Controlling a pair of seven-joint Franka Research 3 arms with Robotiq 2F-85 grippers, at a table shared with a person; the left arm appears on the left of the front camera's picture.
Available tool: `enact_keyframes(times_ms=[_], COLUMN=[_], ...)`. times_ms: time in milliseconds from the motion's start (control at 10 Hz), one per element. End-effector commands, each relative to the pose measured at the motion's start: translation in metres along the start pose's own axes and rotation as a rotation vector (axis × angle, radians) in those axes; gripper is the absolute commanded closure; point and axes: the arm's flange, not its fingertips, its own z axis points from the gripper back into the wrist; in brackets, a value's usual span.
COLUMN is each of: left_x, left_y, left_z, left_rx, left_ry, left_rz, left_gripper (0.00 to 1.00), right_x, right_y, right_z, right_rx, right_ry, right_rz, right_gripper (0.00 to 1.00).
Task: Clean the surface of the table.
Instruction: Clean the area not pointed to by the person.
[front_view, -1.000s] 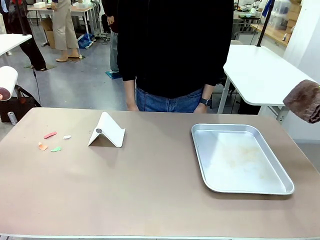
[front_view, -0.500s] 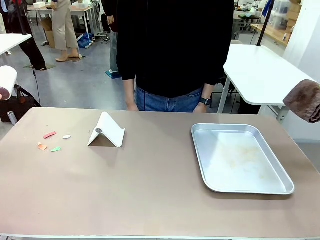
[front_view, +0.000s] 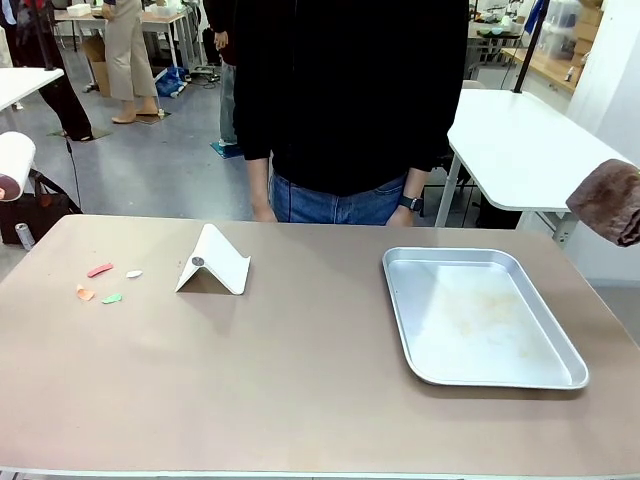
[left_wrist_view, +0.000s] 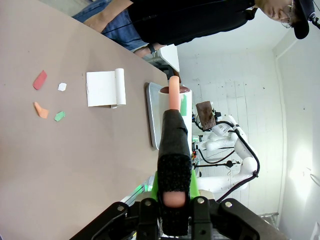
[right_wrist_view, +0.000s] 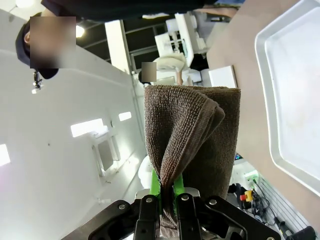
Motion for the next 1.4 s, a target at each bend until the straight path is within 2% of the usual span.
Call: enact_keyframes(times_ms=[0, 100, 200, 300, 400, 500, 600, 900, 1300], left_x=[0.0, 0.003, 0.01, 0.012, 0.017, 0.023, 0.023, 0.028, 0.05], left_y=[0.0, -0.009, -0.015, -0.014, -0.009, 0.003, 0.015, 0.054, 0.093], left_z=[0.0, -0.004, -0.009, -0.014, -0.021, -0.03, -0.037, -0.054, -0.07], left_rx=[0.0, 0.093, 0.17, 0.239, 0.285, 0.388, 0.436, 0.495, 0.459], left_ry=[0.0, 0.028, 0.076, 0.084, 0.108, 0.082, 0.092, 0.124, 0.076], left_rz=[0.0, -0.047, -0.047, -0.046, -0.032, -0.021, -0.008, 0.084, 0.206], left_gripper=[0.78, 0.78, 0.78, 0.78, 0.78, 0.78, 0.78, 0.78, 0.78], right_x=[-0.003, -0.003, -0.003, -0.003, -0.003, -0.003, -0.003, -0.003, -0.003], right_y=[0.006, 0.006, 0.006, 0.006, 0.006, 0.006, 0.006, 0.006, 0.006], right_z=[0.0, 0.0, 0.0, 0.0, 0.0, 0.0, 0.0, 0.0, 0.0], right_rx=[0.003, 0.003, 0.003, 0.003, 0.003, 0.003, 0.003, 0.003, 0.003], right_ry=[0.006, 0.006, 0.006, 0.006, 0.006, 0.006, 0.006, 0.006, 0.006], right_rz=[0.006, 0.006, 0.006, 0.006, 0.006, 0.006, 0.006, 0.006, 0.006], right_gripper=[0.98, 0.98, 0.98, 0.98, 0.98, 0.98, 0.98, 0.98, 0.98])
